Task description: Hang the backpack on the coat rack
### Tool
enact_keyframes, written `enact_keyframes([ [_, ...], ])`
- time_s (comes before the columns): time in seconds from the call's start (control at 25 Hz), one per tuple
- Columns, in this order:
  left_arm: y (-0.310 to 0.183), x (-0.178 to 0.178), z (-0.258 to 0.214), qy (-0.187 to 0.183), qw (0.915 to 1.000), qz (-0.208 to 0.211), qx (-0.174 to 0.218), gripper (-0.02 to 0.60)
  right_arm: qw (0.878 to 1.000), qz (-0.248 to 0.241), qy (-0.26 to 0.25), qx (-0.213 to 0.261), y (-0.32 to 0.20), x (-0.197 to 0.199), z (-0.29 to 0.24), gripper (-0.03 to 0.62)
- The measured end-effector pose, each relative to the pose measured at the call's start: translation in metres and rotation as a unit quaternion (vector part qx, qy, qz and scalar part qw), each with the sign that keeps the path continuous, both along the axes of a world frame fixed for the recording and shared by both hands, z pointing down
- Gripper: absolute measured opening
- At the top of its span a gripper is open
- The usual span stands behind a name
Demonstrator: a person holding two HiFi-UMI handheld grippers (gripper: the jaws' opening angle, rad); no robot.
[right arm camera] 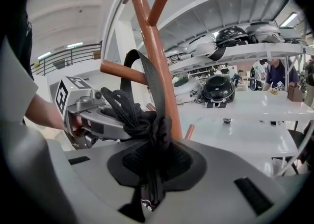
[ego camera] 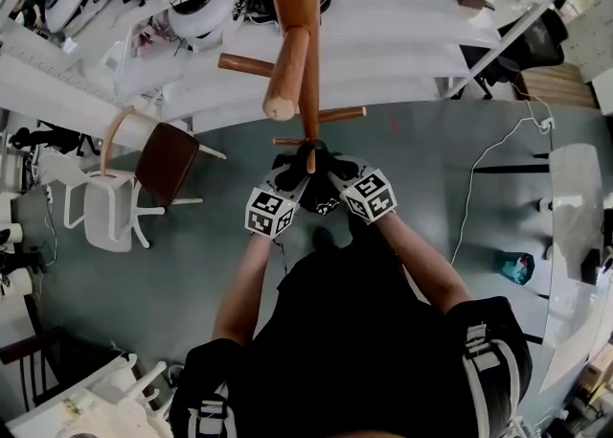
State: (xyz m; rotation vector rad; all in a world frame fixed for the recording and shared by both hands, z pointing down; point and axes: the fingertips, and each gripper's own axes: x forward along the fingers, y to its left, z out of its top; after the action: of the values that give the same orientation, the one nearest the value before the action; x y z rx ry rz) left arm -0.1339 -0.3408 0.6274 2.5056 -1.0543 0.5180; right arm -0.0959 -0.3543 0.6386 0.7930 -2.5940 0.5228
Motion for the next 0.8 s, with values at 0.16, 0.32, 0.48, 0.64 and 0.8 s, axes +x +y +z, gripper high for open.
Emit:
enact_keyframes([
  [0.16,-0.005,0.000,0.010,-0.006,1.0000,0.001,-0.007,0.084,1.000,-0.002,0.007,-0.006,-0.005,0.001,0.010,0.081],
  [0.32,-0.004,-0.003,0.018,-0.009,0.9998,0.000,-0.017,0.084,1.000,-0.006,0.017,-0.012,-0.004,0.000,0.018,0.081],
  [0.48,-0.008,-0.005,0.023,-0.016,0.9996,-0.001,-0.022,0.086,1.000,-0.005,0.022,-0.015,-0.007,-0.001,0.021,0.081],
  [0.64,-0.013,-0.008,0.033,-0.018,0.9993,-0.006,-0.032,0.086,0.999,-0.004,0.029,-0.019,-0.011,-0.003,0.031,0.081],
  [0.8,-0.016,-0.009,0.036,-0.013,0.9992,-0.010,-0.036,0.087,0.999,-0.003,0.027,-0.025,-0.014,-0.002,0.033,0.081],
])
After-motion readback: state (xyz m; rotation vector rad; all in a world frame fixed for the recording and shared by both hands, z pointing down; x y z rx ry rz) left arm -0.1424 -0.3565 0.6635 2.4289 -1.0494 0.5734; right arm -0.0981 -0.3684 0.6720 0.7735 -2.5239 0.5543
